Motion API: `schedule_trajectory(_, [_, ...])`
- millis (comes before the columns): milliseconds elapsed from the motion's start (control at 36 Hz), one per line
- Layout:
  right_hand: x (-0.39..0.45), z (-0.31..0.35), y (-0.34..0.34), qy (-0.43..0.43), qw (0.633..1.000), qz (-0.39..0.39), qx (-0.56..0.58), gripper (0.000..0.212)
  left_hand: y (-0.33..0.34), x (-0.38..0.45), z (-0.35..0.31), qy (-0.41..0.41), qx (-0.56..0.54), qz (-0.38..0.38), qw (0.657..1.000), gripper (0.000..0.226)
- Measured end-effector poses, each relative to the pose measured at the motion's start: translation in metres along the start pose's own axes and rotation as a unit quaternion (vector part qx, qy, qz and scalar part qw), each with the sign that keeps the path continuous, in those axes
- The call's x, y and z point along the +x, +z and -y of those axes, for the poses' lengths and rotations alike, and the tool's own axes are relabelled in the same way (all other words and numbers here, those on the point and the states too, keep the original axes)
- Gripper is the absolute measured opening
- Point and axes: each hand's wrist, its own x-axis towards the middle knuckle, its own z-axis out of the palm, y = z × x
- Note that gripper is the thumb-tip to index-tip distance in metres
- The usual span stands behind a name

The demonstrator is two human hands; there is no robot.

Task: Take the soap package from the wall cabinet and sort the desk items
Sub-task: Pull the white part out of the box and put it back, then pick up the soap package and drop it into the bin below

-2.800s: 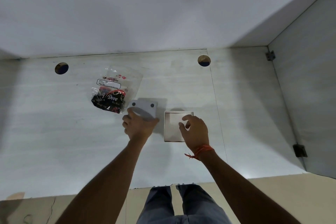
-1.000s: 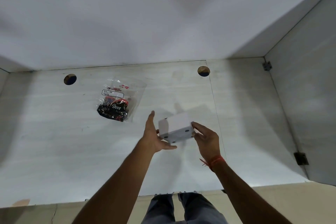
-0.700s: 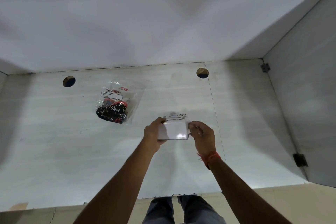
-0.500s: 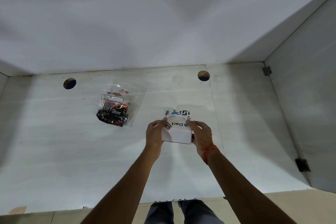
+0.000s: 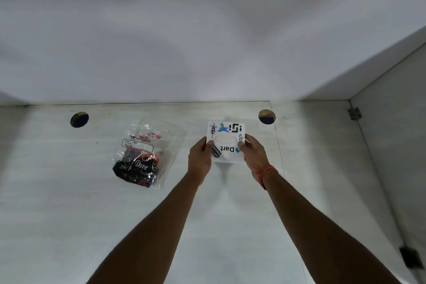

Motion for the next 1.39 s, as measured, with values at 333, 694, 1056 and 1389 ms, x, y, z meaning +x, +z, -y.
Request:
schedule_trajectory(333, [0.019,-0.014,0.003,0.038,0.996,-0.054,-0.059,0.042,0.002,0.020,-0.002,-0.045,0.068,-0.036,0.996,0.031])
schedule_trajectory(694, [-0.056,-0.021,0.142,0.021,0.991,0.053,-0.123,0.028,-0.175,0.029,0.011,0.086,0.114,-0.357,0.923,0.025])
schedule_trajectory(1056, [-0.010,-0.033,0.209,0.163,0.985,0.034,-0.031,0.021,-0.237,0.046,0.068,-0.167,0.070,-0.124,0.976,0.017])
schedule_trajectory(1389, [-0.071,0.021,0.109,0.052,0.991,0.014,0.124,0.011,-0.215,-0.021,0.034,-0.223,-0.170,0.090,0.955,0.025])
